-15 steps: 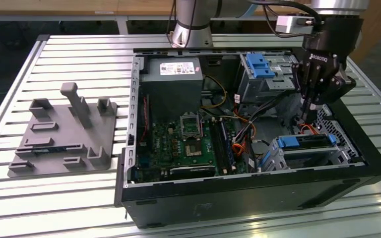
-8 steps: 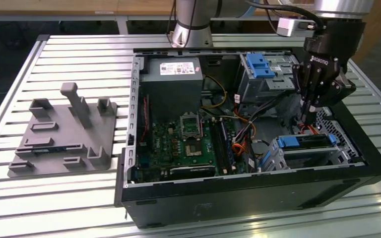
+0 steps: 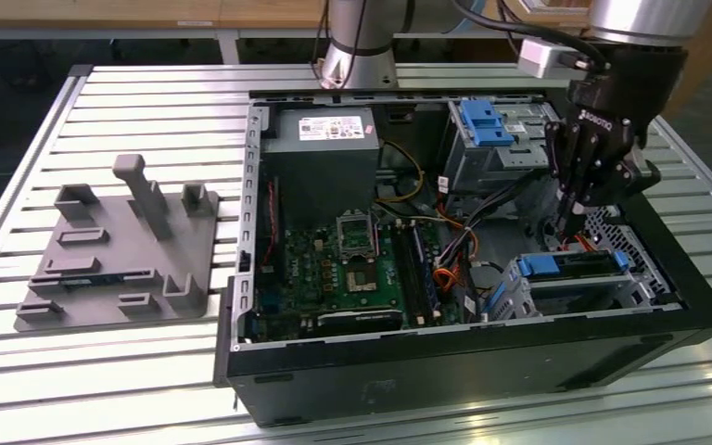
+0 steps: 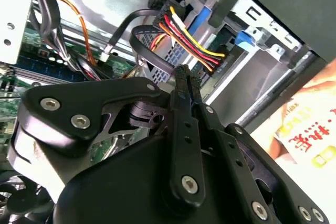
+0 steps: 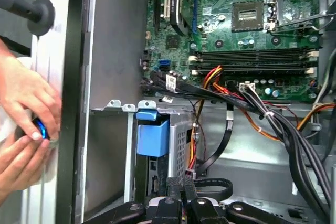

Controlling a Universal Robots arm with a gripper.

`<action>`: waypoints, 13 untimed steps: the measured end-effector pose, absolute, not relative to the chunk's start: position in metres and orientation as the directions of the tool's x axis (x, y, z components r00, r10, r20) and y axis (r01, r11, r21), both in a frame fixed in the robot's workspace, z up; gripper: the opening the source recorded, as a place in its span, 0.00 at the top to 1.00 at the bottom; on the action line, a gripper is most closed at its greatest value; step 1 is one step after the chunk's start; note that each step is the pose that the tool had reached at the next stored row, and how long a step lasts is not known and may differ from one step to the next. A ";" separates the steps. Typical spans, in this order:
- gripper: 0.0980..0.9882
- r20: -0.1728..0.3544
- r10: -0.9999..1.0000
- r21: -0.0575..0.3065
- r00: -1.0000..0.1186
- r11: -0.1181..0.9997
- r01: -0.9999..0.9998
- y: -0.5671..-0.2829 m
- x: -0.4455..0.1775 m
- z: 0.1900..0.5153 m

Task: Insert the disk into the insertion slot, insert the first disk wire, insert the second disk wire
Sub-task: 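Insert the second disk wire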

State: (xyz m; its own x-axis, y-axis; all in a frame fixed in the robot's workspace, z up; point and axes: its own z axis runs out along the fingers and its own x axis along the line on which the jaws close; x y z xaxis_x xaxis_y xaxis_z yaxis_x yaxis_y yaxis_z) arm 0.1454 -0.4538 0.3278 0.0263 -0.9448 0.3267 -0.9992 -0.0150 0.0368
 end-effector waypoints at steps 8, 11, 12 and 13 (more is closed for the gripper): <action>0.95 0.302 -0.953 0.036 0.026 -0.016 -0.999 -0.468 0.145 0.330; 0.95 0.280 -0.960 0.036 0.026 -0.017 -0.999 -0.472 0.145 0.331; 0.95 0.272 -0.962 0.036 0.026 -0.017 -0.999 -0.473 0.145 0.331; 0.95 0.263 -0.964 0.036 0.026 -0.018 -0.999 -0.474 0.145 0.331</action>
